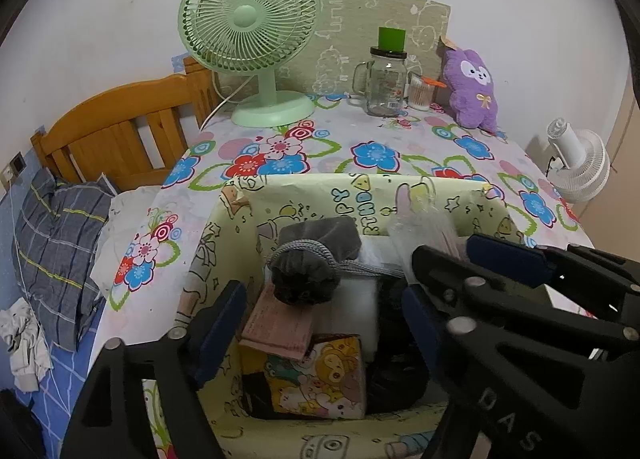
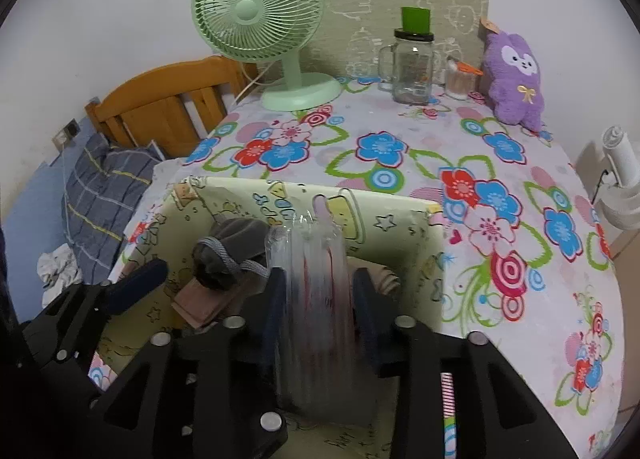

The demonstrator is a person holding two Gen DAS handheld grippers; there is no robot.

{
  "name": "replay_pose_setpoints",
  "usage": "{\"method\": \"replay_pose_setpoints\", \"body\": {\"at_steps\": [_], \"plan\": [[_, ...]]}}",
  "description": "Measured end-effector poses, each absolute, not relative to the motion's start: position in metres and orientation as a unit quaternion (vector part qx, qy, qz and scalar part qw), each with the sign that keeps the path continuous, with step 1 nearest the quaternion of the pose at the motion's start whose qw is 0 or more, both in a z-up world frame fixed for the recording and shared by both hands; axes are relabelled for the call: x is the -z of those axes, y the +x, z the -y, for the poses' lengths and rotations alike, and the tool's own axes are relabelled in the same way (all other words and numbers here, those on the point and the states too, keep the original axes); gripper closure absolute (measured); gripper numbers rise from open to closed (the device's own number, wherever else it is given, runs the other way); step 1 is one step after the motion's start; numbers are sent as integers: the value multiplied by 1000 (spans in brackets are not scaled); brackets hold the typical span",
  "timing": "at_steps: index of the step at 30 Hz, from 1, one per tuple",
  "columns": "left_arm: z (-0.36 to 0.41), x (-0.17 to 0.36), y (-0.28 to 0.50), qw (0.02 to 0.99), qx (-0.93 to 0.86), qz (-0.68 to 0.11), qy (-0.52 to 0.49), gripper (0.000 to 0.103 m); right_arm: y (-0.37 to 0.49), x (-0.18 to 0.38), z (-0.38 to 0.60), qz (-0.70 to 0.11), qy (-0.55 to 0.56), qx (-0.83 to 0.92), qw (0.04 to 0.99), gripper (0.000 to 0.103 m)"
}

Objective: Organize soft objects
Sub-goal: 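Lower both held items into the box with the left and right tools, then open both tools and withdraw them up from the box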

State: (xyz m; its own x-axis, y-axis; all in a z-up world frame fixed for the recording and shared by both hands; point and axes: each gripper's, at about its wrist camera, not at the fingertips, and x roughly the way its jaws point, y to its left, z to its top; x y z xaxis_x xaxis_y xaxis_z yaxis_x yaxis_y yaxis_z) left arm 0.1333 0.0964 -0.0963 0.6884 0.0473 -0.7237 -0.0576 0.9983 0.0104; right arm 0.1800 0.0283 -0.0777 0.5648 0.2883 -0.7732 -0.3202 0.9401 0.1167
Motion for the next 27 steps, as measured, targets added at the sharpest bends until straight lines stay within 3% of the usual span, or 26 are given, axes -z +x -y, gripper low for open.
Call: {"method": "replay_pose_setpoints", "body": {"at_steps": [7,27], "plan": [[-91,93,127,922,-31,-386,-10,12,171,69,-19,-414,-27,-173,893,27],[-54,65,117,934,-25,-357,-8,2,155,39,23,-374,-19,-147,916,14]]}}
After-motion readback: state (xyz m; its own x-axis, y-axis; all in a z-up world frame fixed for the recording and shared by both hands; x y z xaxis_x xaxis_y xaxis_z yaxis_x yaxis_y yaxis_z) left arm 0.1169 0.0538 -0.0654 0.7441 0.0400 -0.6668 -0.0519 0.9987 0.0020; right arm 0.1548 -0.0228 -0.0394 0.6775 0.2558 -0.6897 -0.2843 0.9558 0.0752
